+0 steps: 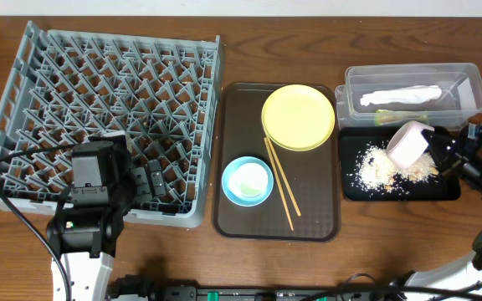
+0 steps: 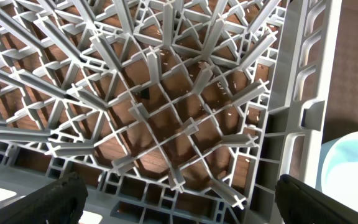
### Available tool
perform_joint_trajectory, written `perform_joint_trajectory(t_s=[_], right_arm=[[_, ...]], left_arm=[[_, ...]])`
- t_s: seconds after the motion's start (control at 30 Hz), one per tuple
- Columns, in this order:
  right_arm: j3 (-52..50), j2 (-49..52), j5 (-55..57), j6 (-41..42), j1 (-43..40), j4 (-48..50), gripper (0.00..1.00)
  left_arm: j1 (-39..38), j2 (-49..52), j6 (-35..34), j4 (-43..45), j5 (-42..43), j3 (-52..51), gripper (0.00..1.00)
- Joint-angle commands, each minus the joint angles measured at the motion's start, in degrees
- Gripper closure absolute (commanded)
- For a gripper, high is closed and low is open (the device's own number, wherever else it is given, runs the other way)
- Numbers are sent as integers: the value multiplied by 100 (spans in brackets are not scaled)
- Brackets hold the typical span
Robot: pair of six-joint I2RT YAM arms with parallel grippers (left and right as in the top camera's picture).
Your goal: Sort waste into correct bins and load items into the dishwasher
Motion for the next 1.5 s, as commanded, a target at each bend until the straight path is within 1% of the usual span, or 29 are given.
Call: perform_joint_trajectory(t_s=[0.0, 0.17, 0.47, 0.57, 0.7, 0.77, 0.93, 1.07, 1.1, 1.13, 1.23, 1.4, 1.47], right_arm=[[15, 2, -232, 402, 219, 24, 99], [13, 2, -229, 2, 557, 15, 99], [13, -85, -144, -151, 1099, -28, 99], [13, -326, -94, -149, 1281, -85, 99], [13, -1034, 280, -146, 1655, -280, 99], [13, -1469, 627, -201, 1897, -481, 99], [13, -2470, 1753, -603, 2822, -992, 99], [26, -2992, 3042, -955, 3926, -1078, 99], [48, -3045, 3383, -1056, 4177, -1080, 99], [131, -3067, 3967, -1226, 4653, -1086, 99], [372, -3018, 4843, -1513, 5217, -1296, 99], [1239, -2723, 6384, -2402, 5781, -2391, 99], [1545, -2518, 6784, -2774, 5888, -2647, 99]], left_arm=[[9, 11, -26, 22, -9, 103, 1], [9, 11, -26, 22, -9, 103, 1], [9, 11, -26, 20, -9, 103, 1], [9, 11, -28, 20, -9, 103, 1], [9, 11, -26, 22, -9, 103, 1], [9, 11, -26, 20, -9, 103, 1], [9, 11, -28, 20, -9, 103, 1], [9, 11, -26, 20, -9, 103, 1], [9, 11, -26, 22, -9, 103, 1], [9, 11, -28, 22, -9, 103, 1], [9, 11, -28, 20, -9, 103, 1], [9, 11, -28, 22, -9, 103, 1], [9, 11, -28, 33, -9, 103, 1]])
